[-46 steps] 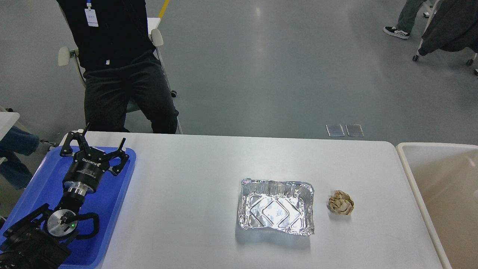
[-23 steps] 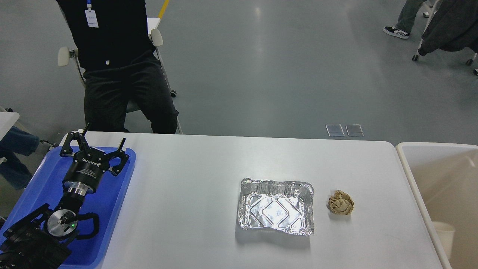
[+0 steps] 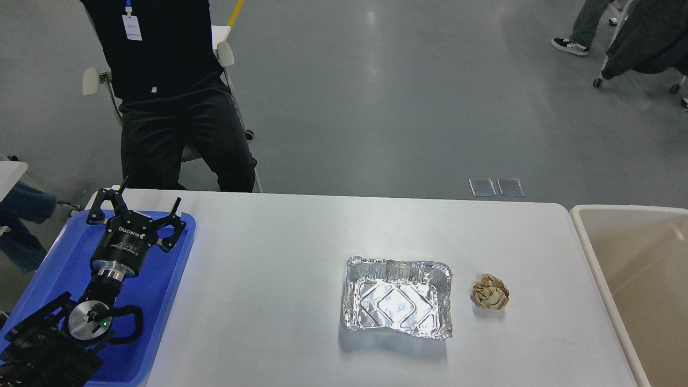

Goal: Tidy desktop

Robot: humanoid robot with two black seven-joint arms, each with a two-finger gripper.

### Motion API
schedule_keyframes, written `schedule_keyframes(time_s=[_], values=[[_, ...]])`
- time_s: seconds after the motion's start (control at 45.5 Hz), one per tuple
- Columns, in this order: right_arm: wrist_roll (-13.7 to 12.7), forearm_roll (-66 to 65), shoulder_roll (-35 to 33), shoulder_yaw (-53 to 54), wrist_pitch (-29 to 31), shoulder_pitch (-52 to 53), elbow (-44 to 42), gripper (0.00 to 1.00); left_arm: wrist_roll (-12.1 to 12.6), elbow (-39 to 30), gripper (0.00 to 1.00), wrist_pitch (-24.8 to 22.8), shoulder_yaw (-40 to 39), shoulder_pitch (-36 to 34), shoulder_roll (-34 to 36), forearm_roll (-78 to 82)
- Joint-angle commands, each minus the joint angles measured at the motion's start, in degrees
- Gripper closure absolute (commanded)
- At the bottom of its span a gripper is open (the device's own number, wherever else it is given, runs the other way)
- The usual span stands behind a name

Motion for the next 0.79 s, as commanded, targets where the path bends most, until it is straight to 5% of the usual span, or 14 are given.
schedule_keyframes(time_s=[0.0, 0.461, 0.615, 0.769], values=[[-0.05, -8.01, -8.86, -1.0, 0.6, 9.66, 17.68, 0.01, 0.0, 0.05, 0.01, 0.02, 0.01, -0.02, 0.0, 0.0], [-0.48, -24.89, -22.05, -2.5, 2.0, 25.66, 44.05, 0.0, 0.09, -0.04, 0.01, -0.07, 0.01, -0.02, 0.0, 0.0], [-3.3, -24.63, -22.93, -5.57, 4.91, 31.64, 47.75, 0.0, 0.09, -0.04, 0.01, -0.07, 0.01, -0.02, -0.09, 0.0], [-3.39, -24.63, -22.67, -14.35, 8.95, 42.35, 49.51, 0.0, 0.09, -0.04, 0.01, -0.07, 0.01, -0.02, -0.17, 0.0]])
